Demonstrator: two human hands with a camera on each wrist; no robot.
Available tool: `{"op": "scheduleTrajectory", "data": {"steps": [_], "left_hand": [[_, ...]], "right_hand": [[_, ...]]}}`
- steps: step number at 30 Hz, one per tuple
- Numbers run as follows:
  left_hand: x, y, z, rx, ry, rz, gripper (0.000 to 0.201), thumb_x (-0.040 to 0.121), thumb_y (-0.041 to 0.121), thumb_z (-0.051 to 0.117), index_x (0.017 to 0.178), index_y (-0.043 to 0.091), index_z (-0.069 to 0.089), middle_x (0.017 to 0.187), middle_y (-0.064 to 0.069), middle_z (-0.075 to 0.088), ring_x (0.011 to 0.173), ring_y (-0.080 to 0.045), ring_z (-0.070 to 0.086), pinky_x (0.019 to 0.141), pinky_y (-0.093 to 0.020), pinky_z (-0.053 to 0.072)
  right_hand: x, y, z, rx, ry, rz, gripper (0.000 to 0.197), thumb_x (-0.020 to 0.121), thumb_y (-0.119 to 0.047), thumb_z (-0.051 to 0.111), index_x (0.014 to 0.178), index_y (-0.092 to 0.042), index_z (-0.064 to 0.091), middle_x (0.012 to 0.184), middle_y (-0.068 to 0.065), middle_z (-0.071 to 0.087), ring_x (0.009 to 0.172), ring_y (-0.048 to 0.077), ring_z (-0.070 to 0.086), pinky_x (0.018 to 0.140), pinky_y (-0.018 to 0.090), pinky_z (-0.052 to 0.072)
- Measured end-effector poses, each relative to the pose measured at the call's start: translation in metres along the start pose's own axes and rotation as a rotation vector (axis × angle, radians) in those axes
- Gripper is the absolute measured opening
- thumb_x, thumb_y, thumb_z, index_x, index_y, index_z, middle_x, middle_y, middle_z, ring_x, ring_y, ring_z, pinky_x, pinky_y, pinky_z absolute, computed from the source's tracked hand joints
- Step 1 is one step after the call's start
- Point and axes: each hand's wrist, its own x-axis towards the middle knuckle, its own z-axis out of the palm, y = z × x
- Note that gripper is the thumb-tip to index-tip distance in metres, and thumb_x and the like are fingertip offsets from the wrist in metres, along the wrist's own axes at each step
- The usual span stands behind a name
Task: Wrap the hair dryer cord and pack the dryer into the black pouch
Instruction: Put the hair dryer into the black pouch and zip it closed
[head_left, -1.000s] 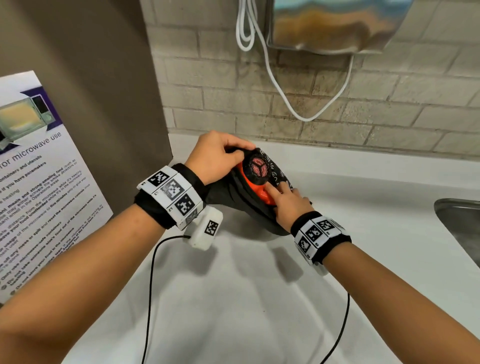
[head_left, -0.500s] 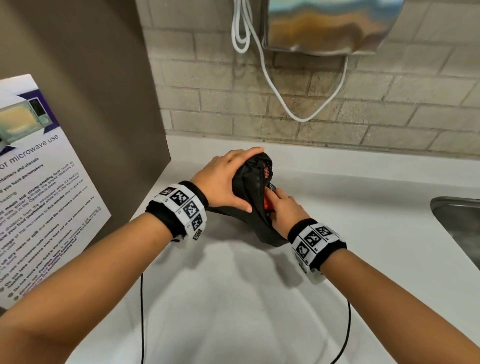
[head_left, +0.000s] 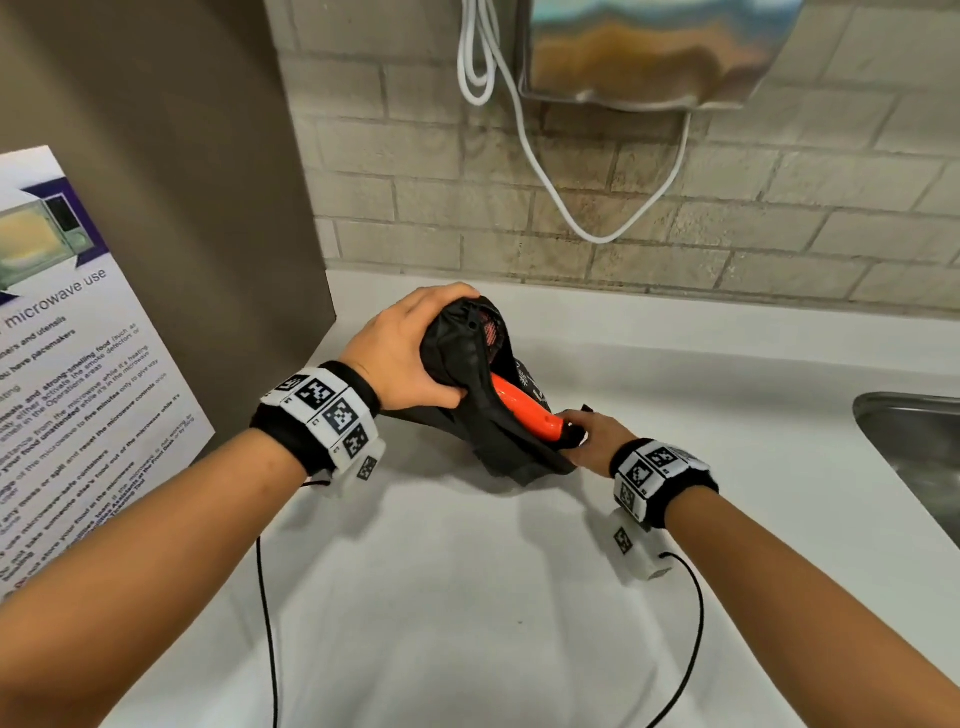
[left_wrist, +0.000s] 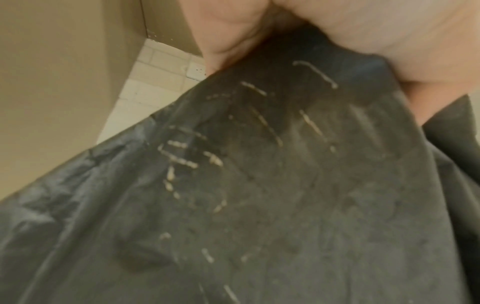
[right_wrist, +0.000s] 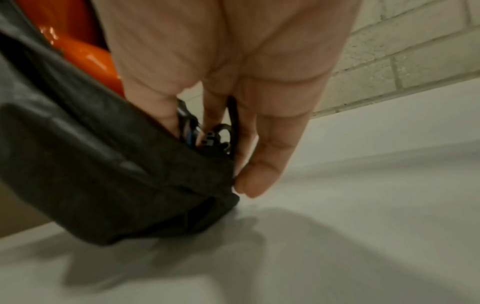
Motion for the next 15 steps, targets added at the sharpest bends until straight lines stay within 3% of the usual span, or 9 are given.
{"op": "scheduleTrajectory", "data": {"steps": [3,7,11,15], "left_hand": [[-0.003,-0.007,-0.002,-0.024,0.008,-0.033,0.091,0.049,0.023,0.081,0.126,0.043,0.037,0.126,0.007,0.051,0.109,-0.008,0.051,0.096,-0.020,0.037],[-0.006,-0.018,-0.013,-0.028,0.048,-0.050,0.092,0.047,0.022,0.080,0.129,0.036,0.040,0.118,0.009,0.053,0.103,-0.005,0.050,0.092,-0.013,0.036],[-0.008,-0.028,-0.018,-0.060,0.079,-0.089,0.092,0.049,0.010,0.083,0.129,0.031,0.042,0.112,0.007,0.054,0.100,-0.008,0.052,0.084,0.004,0.032],[-0.010,-0.030,-0.019,-0.093,0.098,-0.101,0.090,0.045,0.022,0.079,0.125,0.038,0.040,0.114,0.006,0.054,0.105,-0.012,0.053,0.093,-0.016,0.038]], "right_hand": [[0.005,-0.006,-0.002,0.077,-0.002,0.061,0.033,0.074,-0.008,0.063,0.100,-0.021,0.047,0.092,0.010,0.054,0.068,0.023,0.051,0.057,0.028,0.045],[0.007,-0.002,-0.016,0.186,-0.014,0.072,0.034,0.076,-0.008,0.069,0.094,-0.012,0.041,0.081,0.002,0.048,0.058,0.018,0.049,0.050,0.022,0.046],[0.008,-0.001,-0.026,0.278,0.119,0.022,0.021,0.085,-0.008,0.060,0.078,-0.013,0.041,0.073,0.003,0.044,0.055,0.017,0.048,0.044,0.019,0.046],[0.006,-0.005,-0.033,0.330,0.232,-0.005,0.018,0.083,0.000,0.060,0.078,-0.010,0.046,0.072,0.003,0.046,0.052,0.013,0.052,0.047,0.018,0.047]]}}
